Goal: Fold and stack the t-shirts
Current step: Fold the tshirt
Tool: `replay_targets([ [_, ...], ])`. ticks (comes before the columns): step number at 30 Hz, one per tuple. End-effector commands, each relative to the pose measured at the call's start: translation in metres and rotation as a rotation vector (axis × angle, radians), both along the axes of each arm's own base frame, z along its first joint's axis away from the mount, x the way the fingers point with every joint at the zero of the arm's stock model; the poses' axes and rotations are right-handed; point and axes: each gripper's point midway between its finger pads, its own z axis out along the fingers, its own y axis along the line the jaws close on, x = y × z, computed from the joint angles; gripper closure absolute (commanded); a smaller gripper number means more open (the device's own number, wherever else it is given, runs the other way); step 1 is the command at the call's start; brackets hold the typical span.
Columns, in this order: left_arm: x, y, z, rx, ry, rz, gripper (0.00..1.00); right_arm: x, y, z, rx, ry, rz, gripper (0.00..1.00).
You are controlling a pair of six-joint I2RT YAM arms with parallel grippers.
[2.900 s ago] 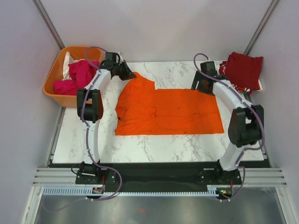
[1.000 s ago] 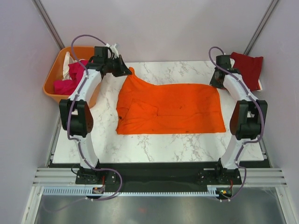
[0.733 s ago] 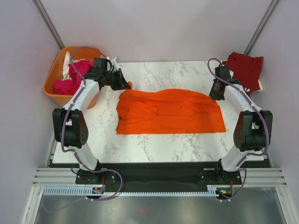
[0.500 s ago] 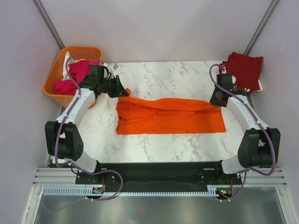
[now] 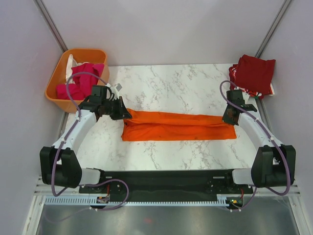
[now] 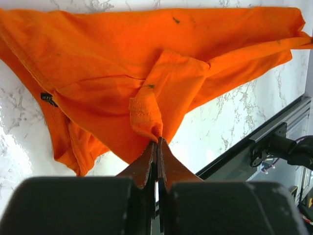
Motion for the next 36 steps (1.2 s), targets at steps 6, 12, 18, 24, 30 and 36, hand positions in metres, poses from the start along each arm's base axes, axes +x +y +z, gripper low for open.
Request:
replay_targets([
  [6,-0.034,0.013,-0.022,0.060,0.065,0.029,0.91,-0.022,-0.019,-0.002,-0.043,-0.017,-0.118,0.55],
  [12,-0.060,0.018,-0.044,0.094,0.199,0.070,0.17,-0.030,-0.029,-0.006,0.001,-0.044,-0.218,0.02],
  [18,-0.055,0.021,-0.029,0.097,0.155,0.111,0.00,-0.008,-0.019,0.010,0.043,-0.091,-0.157,0.02],
  [24,-0.034,0.050,-0.061,0.277,0.219,0.220,0.00,0.003,-0.020,0.004,0.030,-0.071,-0.122,0.02],
  [30,-0.008,0.050,-0.082,0.306,0.272,0.242,0.01,0.012,-0.013,-0.026,0.057,0.011,-0.080,0.02],
  [36,0.009,0.039,-0.107,0.324,0.328,0.252,0.00,0.009,-0.006,-0.059,0.094,0.062,-0.067,0.02],
])
